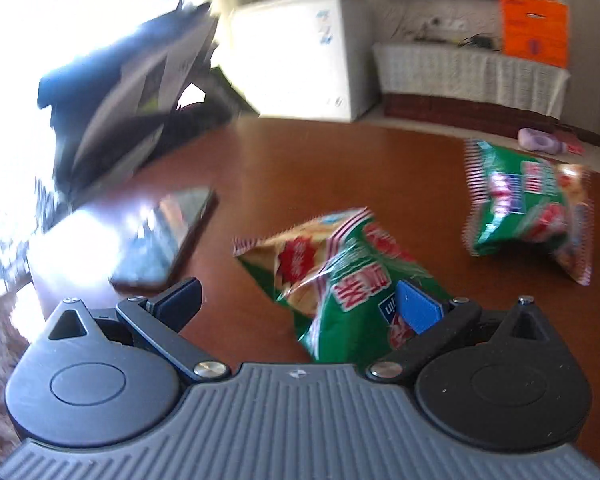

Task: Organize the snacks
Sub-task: 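Grasp a shrimp cracker bag with the left gripper while the right gripper grasps another, then carry the shrimp cracker bags toward the box with both grippers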

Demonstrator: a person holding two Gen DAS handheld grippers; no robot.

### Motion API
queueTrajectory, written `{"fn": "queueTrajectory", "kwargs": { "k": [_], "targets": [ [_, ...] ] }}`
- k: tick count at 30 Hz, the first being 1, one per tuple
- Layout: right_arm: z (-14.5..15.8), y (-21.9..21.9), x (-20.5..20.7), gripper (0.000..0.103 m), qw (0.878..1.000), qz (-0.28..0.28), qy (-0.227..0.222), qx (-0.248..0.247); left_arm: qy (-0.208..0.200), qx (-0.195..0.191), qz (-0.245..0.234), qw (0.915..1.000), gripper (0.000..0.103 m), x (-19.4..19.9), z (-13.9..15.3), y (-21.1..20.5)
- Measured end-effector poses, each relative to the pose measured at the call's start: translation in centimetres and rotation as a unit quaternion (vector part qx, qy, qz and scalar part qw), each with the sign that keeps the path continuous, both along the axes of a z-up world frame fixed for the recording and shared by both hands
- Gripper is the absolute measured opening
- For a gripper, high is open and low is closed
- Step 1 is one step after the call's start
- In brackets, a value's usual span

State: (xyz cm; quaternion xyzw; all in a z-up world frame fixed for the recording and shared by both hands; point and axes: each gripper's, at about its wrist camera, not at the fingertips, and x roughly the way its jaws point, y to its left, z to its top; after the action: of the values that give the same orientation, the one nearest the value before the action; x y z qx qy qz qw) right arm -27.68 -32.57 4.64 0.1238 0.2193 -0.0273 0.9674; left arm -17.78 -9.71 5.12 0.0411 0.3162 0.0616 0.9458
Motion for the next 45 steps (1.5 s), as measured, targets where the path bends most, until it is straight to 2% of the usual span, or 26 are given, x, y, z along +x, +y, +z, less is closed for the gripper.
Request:
{"fn": "queueTrajectory", "kwargs": {
  "k": [2, 4, 8, 12, 15, 20, 22, 24, 25, 26, 29, 32, 34, 37, 40, 45],
  "targets": [
    [0.2, 0.5, 1.2, 0.070, 1.000, -0.006, -0.007, 0.021, 0.010, -0.037, -0.003, 0.9993, 0.103, 1.0, 0.0, 1.0],
    [0.3, 0.7, 3.1, 0.072, 0.999, -0.018, -0.006, 0.033, 0.013, -0.039, -0.005, 0.9992, 0.103, 1.7, -0.1, 1.3],
    [-0.1, 1.0, 8.0, 0.076, 0.996, -0.037, 0.017, 0.074, 0.033, -0.072, -0.021, 0.9966, 0.103, 2.6, -0.5, 1.9],
    [-1.3, 1.5, 12.3, 0.077, 0.998, -0.040, 0.041, 0.026, 0.060, -0.092, -0.038, 0.9932, 0.103, 3.5, -1.4, 2.5],
    [-2.8, 1.1, 14.6, 0.077, 0.997, -0.039, 0.070, 0.012, 0.065, -0.096, -0.049, 0.9920, 0.103, 4.4, -1.7, 3.0],
    [-4.7, 1.0, 17.2, 0.082, 0.996, -0.014, 0.073, 0.041, 0.070, -0.108, -0.066, 0.9895, 0.103, 5.2, -2.1, 3.3],
    [-5.6, 1.2, 18.5, 0.080, 0.995, 0.002, 0.087, 0.053, 0.070, -0.114, -0.073, 0.9884, 0.103, 6.0, -2.3, 3.6],
    [-6.3, 0.8, 19.3, 0.064, 0.992, 0.009, 0.085, 0.088, 0.067, -0.115, -0.079, 0.9880, 0.103, 6.5, -2.4, 3.9],
    [-6.3, 0.6, 19.4, 0.045, 0.992, 0.013, 0.081, 0.098, 0.066, -0.117, -0.081, 0.9876, 0.103, 6.8, -2.5, 4.1],
    [-6.5, 0.5, 19.6, 0.038, 0.991, 0.014, 0.082, 0.104, 0.067, -0.122, -0.083, 0.9867, 0.103, 7.1, -2.5, 4.2],
    [-6.4, 0.7, 19.1, 0.034, 0.992, 0.029, 0.069, 0.099, 0.065, -0.138, -0.090, 0.9842, 0.097, 7.5, -2.8, 4.7],
    [-6.1, 0.7, 18.1, 0.030, 0.992, 0.042, 0.064, 0.102, 0.055, -0.135, -0.104, 0.9839, 0.091, 7.3, -2.4, 4.3],
    [-5.8, 0.7, 16.9, 0.029, 0.992, 0.046, 0.062, 0.104, 0.052, -0.135, -0.119, 0.9824, 0.083, 7.2, -2.3, 4.0],
    [-4.9, 0.6, 14.6, 0.029, 0.992, 0.051, 0.061, 0.101, 0.045, -0.128, -0.136, 0.9814, 0.079, 7.0, -2.0, 3.3],
    [-3.8, 0.6, 12.0, 0.029, 0.993, 0.051, 0.062, 0.083, 0.044, -0.137, -0.156, 0.9772, 0.076, 6.5, -1.8, 2.6],
    [-1.7, -0.2, 7.0, 0.027, 0.995, 0.044, 0.055, 0.065, 0.020, -0.133, -0.184, 0.9738, 0.073, 5.0, -1.2, 0.9]
  ]
}}
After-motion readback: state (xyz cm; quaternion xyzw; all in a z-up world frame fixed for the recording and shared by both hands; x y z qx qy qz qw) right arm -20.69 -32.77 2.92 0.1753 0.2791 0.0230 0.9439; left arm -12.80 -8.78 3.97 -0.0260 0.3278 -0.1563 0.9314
